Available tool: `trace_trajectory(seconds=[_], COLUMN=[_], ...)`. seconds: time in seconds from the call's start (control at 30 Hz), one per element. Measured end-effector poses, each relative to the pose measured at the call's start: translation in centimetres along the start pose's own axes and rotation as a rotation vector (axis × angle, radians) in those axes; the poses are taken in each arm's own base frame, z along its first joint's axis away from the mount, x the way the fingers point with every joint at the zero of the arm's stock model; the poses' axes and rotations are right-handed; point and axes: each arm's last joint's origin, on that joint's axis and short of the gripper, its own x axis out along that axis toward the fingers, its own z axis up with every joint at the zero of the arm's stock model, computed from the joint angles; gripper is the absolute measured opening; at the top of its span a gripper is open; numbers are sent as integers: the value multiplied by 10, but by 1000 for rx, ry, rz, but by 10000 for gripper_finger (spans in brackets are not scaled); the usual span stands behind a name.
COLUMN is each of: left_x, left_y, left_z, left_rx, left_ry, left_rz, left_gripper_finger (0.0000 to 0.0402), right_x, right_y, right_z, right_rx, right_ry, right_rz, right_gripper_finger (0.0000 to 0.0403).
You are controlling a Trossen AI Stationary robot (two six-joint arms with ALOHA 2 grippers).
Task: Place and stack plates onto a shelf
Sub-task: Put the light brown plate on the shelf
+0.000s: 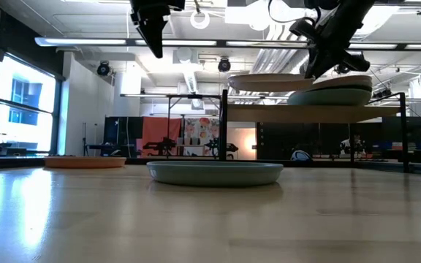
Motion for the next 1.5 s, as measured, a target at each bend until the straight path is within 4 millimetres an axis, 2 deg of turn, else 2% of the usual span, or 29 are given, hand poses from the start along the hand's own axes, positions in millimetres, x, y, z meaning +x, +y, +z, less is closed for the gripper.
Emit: trace_trajectory(seconds=[0.63, 0.9, 1.1, 1.2, 1.33, 1.5], left_x=[0, 0, 0, 0, 0, 0], left_y=[0, 0, 0, 0, 0, 0], left_z=[0, 0, 0, 0, 0, 0], left_rx=[-9, -9, -8, -8, -7, 2], left_ry=[-1, 0, 0, 0, 0, 0], left_rz=[0, 0, 0, 0, 0, 0], left_gripper_finger=[97, 97, 97, 97, 97, 97], right_x=[-1, -1, 0, 0, 0, 0], right_y=[-9, -16, -17, -11, -2, -3], right_z=[-4, 5, 7, 10, 13, 20], right_rx=[-17, 2, 18, 23, 22, 38], right_ry=[-58, -81, -70, -78, -140, -217], right_rz=[-166, -194, -174, -103, -25, -47], right_gripper_finger=[0, 0, 0, 0, 0, 0])
